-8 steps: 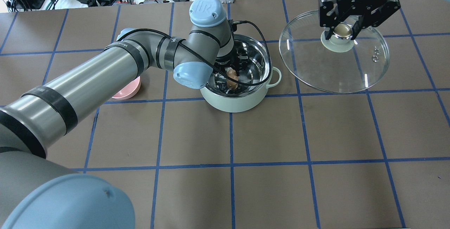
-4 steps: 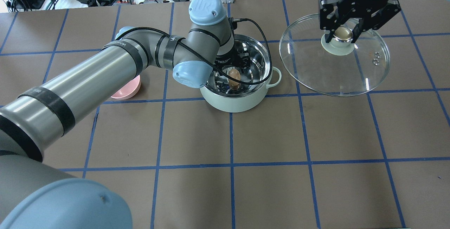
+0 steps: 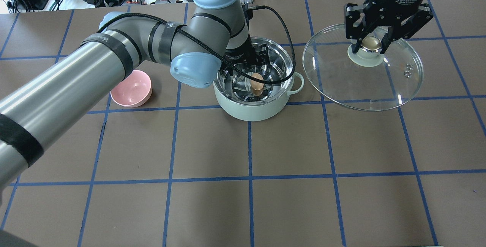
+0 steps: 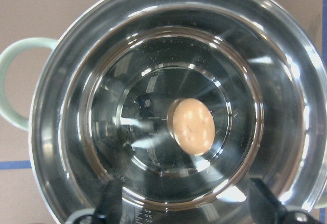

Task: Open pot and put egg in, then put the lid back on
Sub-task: 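Withdraw the left gripper while the right gripper carries the lid over the pot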

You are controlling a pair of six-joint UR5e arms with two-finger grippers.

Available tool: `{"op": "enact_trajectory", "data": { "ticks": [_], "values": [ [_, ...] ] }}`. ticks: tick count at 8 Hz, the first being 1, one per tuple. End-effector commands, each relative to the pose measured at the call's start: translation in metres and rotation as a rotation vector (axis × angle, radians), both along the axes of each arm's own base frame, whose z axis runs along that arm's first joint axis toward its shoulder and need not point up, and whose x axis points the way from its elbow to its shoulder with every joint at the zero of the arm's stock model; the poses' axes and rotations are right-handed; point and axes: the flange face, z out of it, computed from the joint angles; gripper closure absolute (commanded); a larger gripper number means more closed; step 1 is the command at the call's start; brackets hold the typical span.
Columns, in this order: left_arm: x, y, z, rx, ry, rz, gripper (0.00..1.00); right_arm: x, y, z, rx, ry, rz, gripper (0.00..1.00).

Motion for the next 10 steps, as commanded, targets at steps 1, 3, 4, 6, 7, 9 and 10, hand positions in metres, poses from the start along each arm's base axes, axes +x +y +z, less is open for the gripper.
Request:
{"op": "enact_trajectory", "data": {
  "ticks": [1,3,4,6,7,9,10],
  "values": [
    [0.022,0.017,0.052,-0.027,-0.066,-0.029,0.12,0.004,-0.005,-0.007,0.028,0.006,-0.017,0.76],
    [0.073,0.020,0.096,0.010,-0.098,-0.026,0.10,0.049,-0.029,-0.023,0.028,0.016,-0.008,0.76],
    [0.110,0.016,0.114,0.007,-0.124,-0.005,0.10,0.092,-0.044,-0.043,0.023,0.037,-0.008,0.76],
    [0.184,0.008,0.132,0.029,-0.138,0.031,0.03,0.159,-0.068,-0.085,-0.041,0.017,-0.060,0.76],
    [0.210,0.011,0.144,0.029,-0.140,0.048,0.05,0.186,-0.076,-0.103,-0.049,0.015,-0.074,0.76],
    [0.242,0.019,0.149,0.060,-0.155,0.049,0.00,0.206,-0.091,-0.126,-0.060,0.003,-0.105,0.76],
    [0.243,0.025,0.153,0.059,-0.153,0.050,0.00,0.210,-0.096,-0.134,-0.058,-0.028,-0.118,0.76]
  ]
}}
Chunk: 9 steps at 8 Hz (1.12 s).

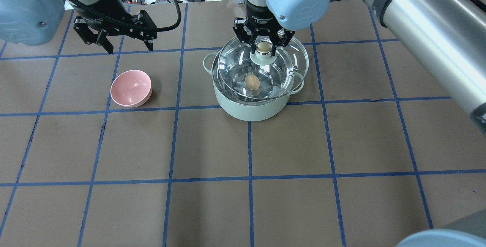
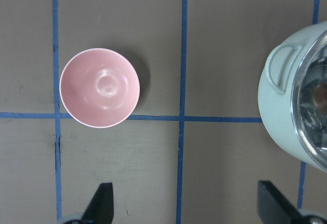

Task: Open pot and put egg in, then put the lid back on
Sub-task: 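Lower the glass lid onto the pot with the right gripper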

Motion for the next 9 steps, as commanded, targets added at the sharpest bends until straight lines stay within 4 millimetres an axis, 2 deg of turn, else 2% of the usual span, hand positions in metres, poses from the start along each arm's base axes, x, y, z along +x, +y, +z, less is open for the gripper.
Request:
{"op": "enact_trajectory", "data": {
  "ticks": [1,3,4,9],
  "values": [
    [0.011,0.015,0.012,0.004,-0.003,0.002,0.00,0.015,-0.012,-0.022,-0.004,-0.034,-0.025,0.76],
    [0.008,0.018,0.005,0.016,0.004,0.009,0.00,0.015,-0.012,-0.035,0.024,-0.029,-0.027,0.76],
    [0.008,0.018,0.004,0.017,0.003,0.009,0.00,0.017,-0.011,-0.051,0.062,-0.017,-0.025,0.75],
    [0.010,0.017,0.002,0.021,-0.006,-0.001,0.00,0.021,-0.014,-0.053,0.048,-0.022,-0.018,0.75]
  ]
}}
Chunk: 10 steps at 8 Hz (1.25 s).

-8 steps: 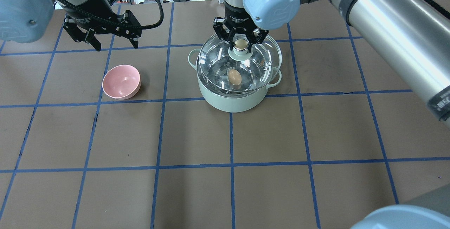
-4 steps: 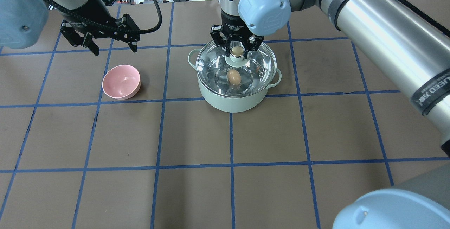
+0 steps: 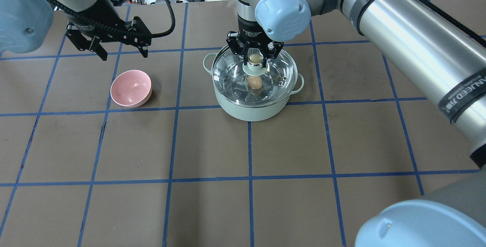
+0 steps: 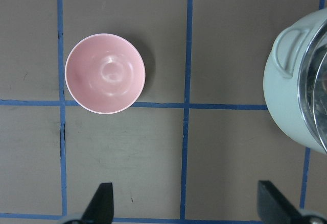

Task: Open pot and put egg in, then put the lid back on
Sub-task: 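Lower the glass lid onto the pot with the right gripper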

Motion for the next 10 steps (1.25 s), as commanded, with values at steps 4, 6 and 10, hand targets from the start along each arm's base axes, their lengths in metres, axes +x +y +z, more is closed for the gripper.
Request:
{"op": "enact_trajectory", "data": {
  "ticks": [4,6,10],
  "values": [
    [0.0009,-0.0007,-0.0026,0.001,-0.001,0.003,0.00,0.0034,-0.0096,-0.0088,-0.030,-0.010,0.008,0.75],
    [0.0016,-0.0006,-0.0041,0.004,0.001,0.006,0.00,0.0039,-0.0110,-0.0077,-0.046,-0.016,0.014,0.75],
    [0.0010,-0.0010,-0.0047,0.004,-0.001,0.006,0.00,0.0047,-0.0134,-0.0097,-0.067,-0.023,0.016,0.74]
  ]
}}
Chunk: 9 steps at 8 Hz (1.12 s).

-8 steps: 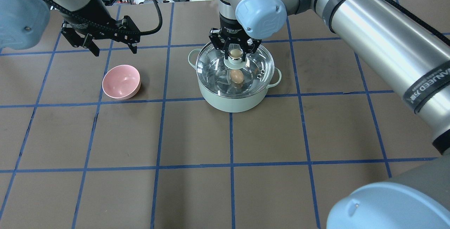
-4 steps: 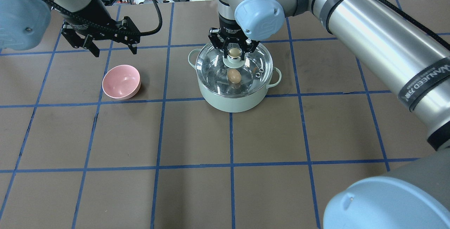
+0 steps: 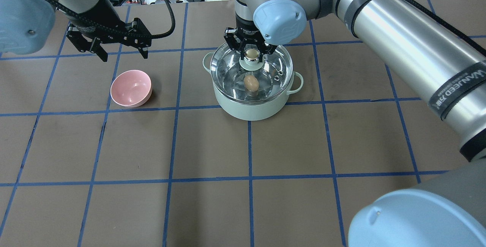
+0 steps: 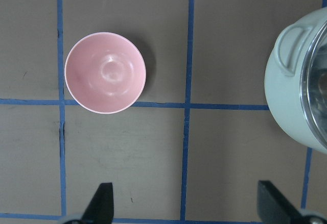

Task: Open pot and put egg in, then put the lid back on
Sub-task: 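Lower the glass lid onto the pot with the right gripper, then open the right gripper and lift it away from the lid knob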

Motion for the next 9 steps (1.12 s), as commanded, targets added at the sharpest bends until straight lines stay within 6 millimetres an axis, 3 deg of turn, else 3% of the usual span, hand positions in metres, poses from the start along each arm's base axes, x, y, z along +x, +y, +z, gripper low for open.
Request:
{"op": "enact_trajectory", "data": {
  "ticks": [1,3,5,7,9],
  "values": [
    [0.000,0.000,0.000,0.000,-0.003,0.003,0.00,0.000,0.000,-0.002,0.000,0.000,0.001,0.70],
    [-0.001,0.000,0.000,0.000,-0.003,0.004,0.00,0.000,-0.001,-0.004,-0.009,-0.001,-0.001,0.48],
    [-0.001,0.000,0.000,0.000,-0.003,0.004,0.00,0.002,0.000,-0.002,-0.005,-0.021,-0.041,0.06],
    [-0.001,0.000,0.000,0.002,-0.001,0.004,0.00,0.001,0.005,0.013,-0.014,-0.038,-0.053,0.00],
    [-0.001,0.000,0.000,0.000,-0.001,0.006,0.00,-0.012,0.027,0.060,-0.034,-0.040,-0.023,0.00]
  ]
}}
